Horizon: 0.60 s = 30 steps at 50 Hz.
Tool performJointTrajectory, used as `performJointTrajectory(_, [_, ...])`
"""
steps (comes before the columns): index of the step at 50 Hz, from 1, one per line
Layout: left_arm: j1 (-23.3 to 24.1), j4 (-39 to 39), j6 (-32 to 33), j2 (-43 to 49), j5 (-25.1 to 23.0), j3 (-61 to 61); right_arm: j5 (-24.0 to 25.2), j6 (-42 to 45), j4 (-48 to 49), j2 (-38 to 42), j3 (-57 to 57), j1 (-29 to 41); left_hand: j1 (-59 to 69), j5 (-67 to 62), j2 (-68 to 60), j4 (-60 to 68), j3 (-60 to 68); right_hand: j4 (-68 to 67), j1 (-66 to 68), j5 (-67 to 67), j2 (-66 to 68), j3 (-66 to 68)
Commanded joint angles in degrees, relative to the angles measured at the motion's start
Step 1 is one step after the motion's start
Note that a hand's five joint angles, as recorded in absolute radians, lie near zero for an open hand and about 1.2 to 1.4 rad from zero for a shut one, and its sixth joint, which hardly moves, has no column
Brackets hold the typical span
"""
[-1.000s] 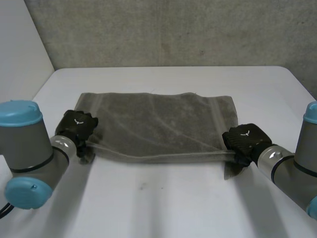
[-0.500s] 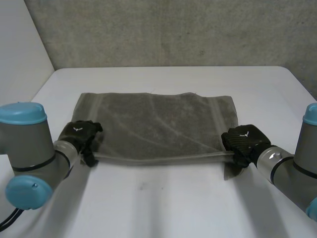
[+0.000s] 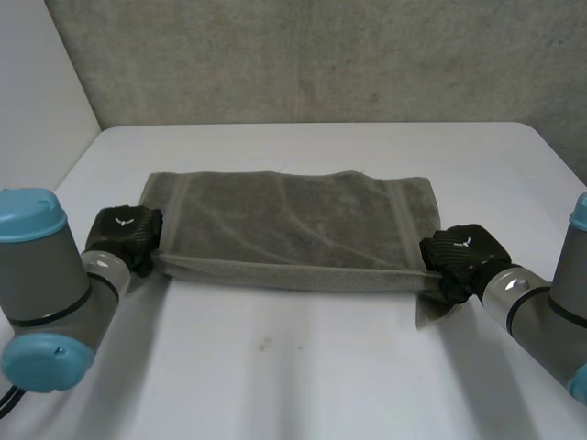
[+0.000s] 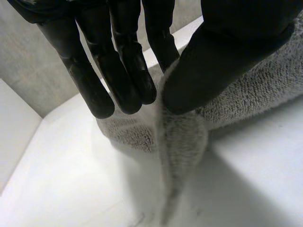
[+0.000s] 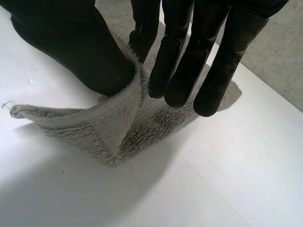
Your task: Fold the towel.
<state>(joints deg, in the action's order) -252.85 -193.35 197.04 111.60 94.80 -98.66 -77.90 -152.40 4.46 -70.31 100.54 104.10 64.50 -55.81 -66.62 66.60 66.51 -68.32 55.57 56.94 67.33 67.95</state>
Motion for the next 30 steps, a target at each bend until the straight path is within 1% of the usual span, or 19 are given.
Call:
performJointTrajectory(1, [0.08, 0.34, 5.36, -5.5, -0.32, -3.46, 0.11, 0.96, -6.45, -3.15, -2.88, -0.22, 15.5, -14.19, -13.38, 13.4, 13.49, -11.68, 24.43, 13.06, 12.67, 12.05])
performJointTrajectory(2, [0.08, 0.78, 7.2, -7.26, -0.32, -3.9, 0.46, 1.4, -10.05, -4.82, -4.11, -0.22, 15.5, -14.19, -13.38, 13.4, 13.49, -11.68, 24.43, 13.06, 12.67, 12.05])
performJointTrajectory(3, [0.08, 0.78, 7.22, -7.28, -0.32, -3.91, 0.46, 1.41, -10.08, -4.83, -4.12, -0.22, 15.5, -14.19, -13.38, 13.4, 13.49, -11.68, 24.43, 13.06, 12.67, 12.05])
performJointTrajectory(5, [0.08, 3.23, 11.85, -11.73, -0.58, -4.87, 1.08, 3.59, -18.13, -7.81, -7.1, -0.22, 15.5, -14.19, -13.38, 13.4, 13.49, -11.68, 24.43, 13.06, 12.67, 12.05])
performJointTrajectory(8, [0.08, 5.62, 14.34, -14.57, -1.11, -5.23, 1.08, 5.36, -22.39, -9.23, -8.96, -0.22, 15.5, -14.19, -13.38, 13.4, 13.49, -11.68, 24.43, 13.06, 12.67, 12.05])
performJointTrajectory(10, [0.17, 10.95, 18.45, -19.73, -2.69, -5.23, 1.08, 10.61, -30.78, -11.85, -12.02, -0.31, 15.5, -14.19, -13.38, 13.4, 13.49, -11.68, 24.43, 13.06, 12.67, 12.05])
performJointTrajectory(11, [0.17, 10.98, 18.47, -19.76, -2.69, -5.23, 1.08, 10.63, -30.82, -11.86, -12.03, -0.31, 15.5, -14.19, -13.38, 13.4, 13.49, -11.68, 24.43, 13.06, 12.67, 12.05])
performJointTrajectory(13, [-0.09, 16.49, 21.35, -22.91, -4.79, -4.79, 0.91, 17.11, -37.48, -13.18, -14.14, -0.39, 15.5, -14.19, -13.38, 13.4, 13.49, -11.68, 24.43, 13.06, 12.67, 12.05])
performJointTrajectory(16, [-0.27, 19.5, 22.51, -23.27, -5.77, -4.61, 0.73, 19.95, -39.53, -13.18, -14.5, -0.31, 15.5, -14.19, -13.38, 13.4, 13.49, -11.68, 24.43, 13.06, 12.67, 12.05])
performJointTrajectory(18, [-0.18, 24.05, 24.09, -21.79, -7.0, -4.61, 0.2, 23.19, -40.41, -12.4, -14.67, -0.39, 15.5, -14.19, -13.38, 13.4, 13.49, -11.68, 24.43, 13.06, 12.67, 12.05])
performJointTrajectory(20, [-0.18, 25.03, 24.61, -19.52, -7.09, -4.44, 0.11, 23.9, -40.32, -11.43, -14.15, -0.22, 15.5, -14.19, -13.38, 13.4, 13.49, -11.68, 24.43, 13.06, 12.67, 12.05])
performJointTrajectory(21, [-0.01, 24.95, 25.14, -16.45, -6.91, -4.09, 0.11, 24.17, -40.23, -9.08, -13.8, 0.04, 15.5, -14.19, -13.38, 13.4, 13.49, -11.68, 24.43, 13.06, 12.67, 12.05])
performJointTrajectory(22, [-0.01, 24.95, 25.15, -16.42, -6.91, -4.08, 0.11, 24.17, -40.23, -9.05, -13.79, 0.05, 15.5, -14.19, -13.38, 13.4, 13.49, -11.68, 24.43, 13.06, 12.67, 12.05])
performJointTrajectory(23, [0.08, 24.69, 25.58, -13.37, -6.83, -3.21, -0.5, 24.17, -40.32, -5.4, -14.05, 0.31, 15.5, -14.19, -13.38, 13.4, 13.49, -11.68, 24.43, 13.06, 12.67, 12.05])
performJointTrajectory(24, [0.08, 24.69, 25.59, -13.34, -6.82, -3.21, -0.5, 24.17, -40.32, -5.36, -14.06, 0.31, 15.5, -14.19, -13.38, 13.4, 13.49, -11.68, 24.43, 13.06, 12.67, 12.05])
performJointTrajectory(26, [-0.01, 24.17, 26.11, -7.31, -6.74, 0.12, -2.86, 24.78, -39.88, 0.85, -15.98, 0.48, 15.5, -14.19, -13.38, 13.4, 13.49, -11.68, 24.43, 13.06, 12.67, 12.05])
performJointTrajectory(27, [-0.01, 24.16, 26.11, -7.28, -6.74, 0.13, -2.87, 24.78, -39.88, 0.88, -15.99, 0.49, 15.5, -14.19, -13.38, 13.4, 13.49, -11.68, 24.43, 13.06, 12.67, 12.05])
performJointTrajectory(29, [0.08, 23.29, 26.2, -1.33, -6.56, 5.99, -6.72, 24.78, -37.61, 4.29, -21.06, 1.01, 15.5, -14.19, -13.38, 13.4, 13.49, -11.68, 24.43, 13.06, 12.67, 12.05])
performJointTrajectory(30, [0.08, 23.28, 26.2, -1.3, -6.56, 6.02, -6.74, 24.78, -37.59, 4.31, -21.09, 1.01, 15.5, -14.19, -13.38, 13.4, 13.49, -11.68, 24.43, 13.06, 12.67, 12.05])
